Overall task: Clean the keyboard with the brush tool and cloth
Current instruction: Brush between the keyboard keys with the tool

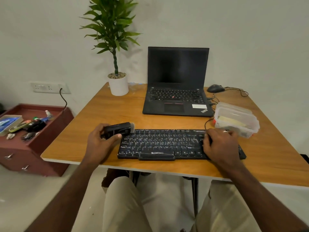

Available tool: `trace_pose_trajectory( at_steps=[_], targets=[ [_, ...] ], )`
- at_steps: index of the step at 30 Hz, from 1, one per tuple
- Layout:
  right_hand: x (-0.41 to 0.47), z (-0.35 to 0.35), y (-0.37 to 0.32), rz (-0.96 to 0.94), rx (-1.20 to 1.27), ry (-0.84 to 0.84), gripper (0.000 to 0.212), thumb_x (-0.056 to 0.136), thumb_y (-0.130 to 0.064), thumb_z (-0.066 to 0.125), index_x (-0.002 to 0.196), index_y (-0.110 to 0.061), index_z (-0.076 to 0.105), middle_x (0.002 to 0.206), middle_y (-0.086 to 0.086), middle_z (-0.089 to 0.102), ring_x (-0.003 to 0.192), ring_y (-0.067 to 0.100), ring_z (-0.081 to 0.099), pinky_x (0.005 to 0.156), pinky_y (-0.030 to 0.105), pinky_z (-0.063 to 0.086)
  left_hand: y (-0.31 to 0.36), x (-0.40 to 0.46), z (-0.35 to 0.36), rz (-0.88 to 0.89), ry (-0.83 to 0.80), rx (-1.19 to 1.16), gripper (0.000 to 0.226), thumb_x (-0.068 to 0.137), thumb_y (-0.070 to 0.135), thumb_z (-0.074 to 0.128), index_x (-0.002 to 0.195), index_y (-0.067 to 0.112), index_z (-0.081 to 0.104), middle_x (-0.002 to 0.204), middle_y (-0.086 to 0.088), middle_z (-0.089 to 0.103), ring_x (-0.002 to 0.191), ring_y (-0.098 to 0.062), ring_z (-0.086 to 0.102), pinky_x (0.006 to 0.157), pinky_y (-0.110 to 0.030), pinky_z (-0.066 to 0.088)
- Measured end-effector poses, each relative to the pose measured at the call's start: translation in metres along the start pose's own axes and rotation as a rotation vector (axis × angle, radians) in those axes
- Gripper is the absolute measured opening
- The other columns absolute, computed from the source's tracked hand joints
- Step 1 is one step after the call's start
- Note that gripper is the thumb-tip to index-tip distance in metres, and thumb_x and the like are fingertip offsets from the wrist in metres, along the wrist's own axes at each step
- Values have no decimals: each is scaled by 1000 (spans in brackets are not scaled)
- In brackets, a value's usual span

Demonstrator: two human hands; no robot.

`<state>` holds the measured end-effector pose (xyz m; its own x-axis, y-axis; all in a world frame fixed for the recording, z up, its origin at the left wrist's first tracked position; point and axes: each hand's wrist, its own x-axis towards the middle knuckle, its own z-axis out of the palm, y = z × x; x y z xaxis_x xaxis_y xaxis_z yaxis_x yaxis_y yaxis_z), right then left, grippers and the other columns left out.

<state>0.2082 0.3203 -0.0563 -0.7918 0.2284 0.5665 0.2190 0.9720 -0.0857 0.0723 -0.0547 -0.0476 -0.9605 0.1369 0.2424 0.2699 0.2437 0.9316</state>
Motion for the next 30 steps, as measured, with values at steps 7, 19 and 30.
trace_pose_trajectory(
  at_steps=[7,19,30],
  targets=[
    [-8,10,-6,-58,67,-38,26,96,-37,43,91,-20,62,91,-2,63,86,20,55,89,47,36,-8,29,17,-109,55,-476,22,84,7,73,103,18,70,92,5,73,75,-4,65,62,-18,51],
    [-6,8,-14,-48,61,-73,25,95,-36,44,92,-20,62,93,-2,63,86,19,55,89,44,35,-26,50,6,-61,-6,-526,44,75,39,82,115,24,67,115,-11,68,111,-29,64,88,-40,59],
    [-10,13,-64,-205,160,-147,23,98,-34,46,102,-23,65,106,-6,66,102,17,58,94,42,33,-28,33,23,-21,48,-447,28,97,10,61,123,13,51,118,-15,62,107,-23,64,80,-26,59]
  ],
)
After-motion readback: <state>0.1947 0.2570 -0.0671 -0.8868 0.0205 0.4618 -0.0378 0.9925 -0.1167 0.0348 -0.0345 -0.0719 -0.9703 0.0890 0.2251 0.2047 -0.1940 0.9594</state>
